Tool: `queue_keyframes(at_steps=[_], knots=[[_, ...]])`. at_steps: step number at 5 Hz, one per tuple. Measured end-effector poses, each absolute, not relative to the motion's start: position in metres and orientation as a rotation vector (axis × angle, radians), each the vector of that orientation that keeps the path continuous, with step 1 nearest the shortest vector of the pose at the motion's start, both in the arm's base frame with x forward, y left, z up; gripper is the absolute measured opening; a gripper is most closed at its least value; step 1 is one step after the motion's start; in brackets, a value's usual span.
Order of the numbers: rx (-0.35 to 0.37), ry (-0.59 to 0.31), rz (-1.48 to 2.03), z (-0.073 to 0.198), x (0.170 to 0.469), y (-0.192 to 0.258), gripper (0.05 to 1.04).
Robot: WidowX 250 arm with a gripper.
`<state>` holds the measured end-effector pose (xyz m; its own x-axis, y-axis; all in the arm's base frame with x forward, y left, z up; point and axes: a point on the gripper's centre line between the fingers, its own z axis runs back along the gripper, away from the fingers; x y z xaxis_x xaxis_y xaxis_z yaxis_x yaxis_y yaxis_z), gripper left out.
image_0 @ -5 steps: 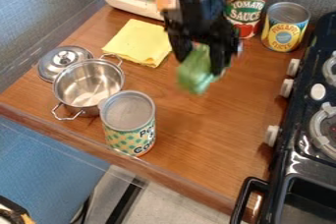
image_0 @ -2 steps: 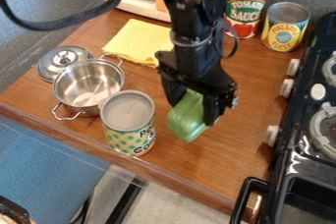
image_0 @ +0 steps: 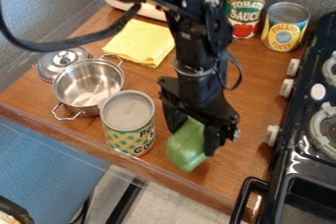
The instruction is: Move the green pepper to the lower right side of table
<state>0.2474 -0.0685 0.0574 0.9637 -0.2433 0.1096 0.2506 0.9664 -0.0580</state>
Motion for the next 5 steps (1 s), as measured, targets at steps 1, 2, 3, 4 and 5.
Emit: queue_keyframes(at_steps=[1, 2, 3, 4, 5], knots=[[-0.074, -0.092, -0.265, 0.055, 0.243, -0.071, 0.842], [-0.073, -0.092, -0.250, 0.054, 0.242, -0.071, 0.900], [-0.068, -0.089, -0.248, 0.053, 0.242, -0.070, 1.017], [-0.069, -0.102, -0.236, 0.058, 0.243, -0.068, 1.009], [-0.082, -0.140, -0.213, 0.073, 0.243, -0.062, 1.004]])
